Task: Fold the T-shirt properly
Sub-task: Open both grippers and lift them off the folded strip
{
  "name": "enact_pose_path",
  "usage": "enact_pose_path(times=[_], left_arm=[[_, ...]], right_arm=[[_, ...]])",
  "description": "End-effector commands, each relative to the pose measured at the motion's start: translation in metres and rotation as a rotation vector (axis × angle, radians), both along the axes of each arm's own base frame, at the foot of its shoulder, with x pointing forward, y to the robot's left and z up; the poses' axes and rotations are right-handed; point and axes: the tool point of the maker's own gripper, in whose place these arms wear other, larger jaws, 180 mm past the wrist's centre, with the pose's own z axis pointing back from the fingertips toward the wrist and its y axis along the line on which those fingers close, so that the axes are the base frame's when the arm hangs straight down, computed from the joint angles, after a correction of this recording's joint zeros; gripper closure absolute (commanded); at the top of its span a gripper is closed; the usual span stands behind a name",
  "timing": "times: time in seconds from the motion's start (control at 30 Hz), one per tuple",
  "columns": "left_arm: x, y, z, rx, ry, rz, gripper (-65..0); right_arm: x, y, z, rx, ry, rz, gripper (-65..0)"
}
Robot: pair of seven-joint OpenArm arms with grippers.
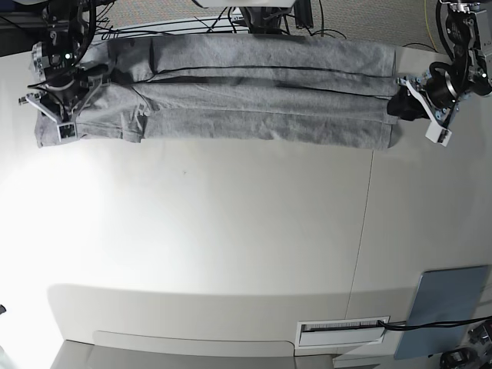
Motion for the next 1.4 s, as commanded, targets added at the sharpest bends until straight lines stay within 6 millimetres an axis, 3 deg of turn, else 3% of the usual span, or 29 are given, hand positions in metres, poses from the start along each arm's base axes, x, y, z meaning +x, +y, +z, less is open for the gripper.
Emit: enact_pose_path(times=[0.0, 0.23, 0.37, 0.53, 0.6, 0.67, 0.77, 0.83, 1.03, 1.37], left_arm=[[0.003, 0.005, 0.005, -0.002, -0.014, 0.008, -23.3], [-0.010, 0.001, -0.020, -0.084, 0.035, 0.087, -23.3], [-0.017, -0.018, -0.017, -0.200, 0.039, 0.064, -23.3], [-0.020, -0.024, -0.015, -0.239, 0.059, 0.054, -23.0], [-0.020, -0.024, -0.015, -0.240, 0.059, 0.055, -16.9], [-0.020, -0.026, -0.016, -0.244, 0.059, 0.057, -2.6], [-0.021, -0.027, -0.020, -0.226, 0.056, 0.061, 0.0], [-0.015, -0.020, -0.021, -0.184, 0.023, 0.083, 0.0], [0.007, 0.027, -0.030, 0.025, -0.022, 0.239, 0.0], [0.036, 0.062, -0.012, 0.178, -0.091, 0.279, 0.0]], right_arm=[[0.005, -0.006, 0.010, -0.028, -0.029, 0.006, -19.0], [0.004, -0.006, 0.009, -0.029, -0.019, 0.001, -19.0], [0.004, -0.006, 0.010, -0.028, -0.020, 0.001, -19.0], [0.004, -0.006, 0.010, -0.029, -0.020, 0.001, -19.0], [0.004, -0.006, 0.010, -0.028, -0.020, 0.001, -19.0], [0.004, -0.006, 0.010, -0.029, -0.020, 0.001, -19.0], [0.004, -0.006, 0.010, -0.029, -0.021, 0.002, -19.0], [0.006, -0.005, 0.011, -0.028, -0.031, 0.007, -19.0], [0.018, -0.001, 0.018, -0.024, -0.098, 0.038, -19.0], [0.043, 0.001, 0.035, -0.007, -0.184, 0.038, -19.0]])
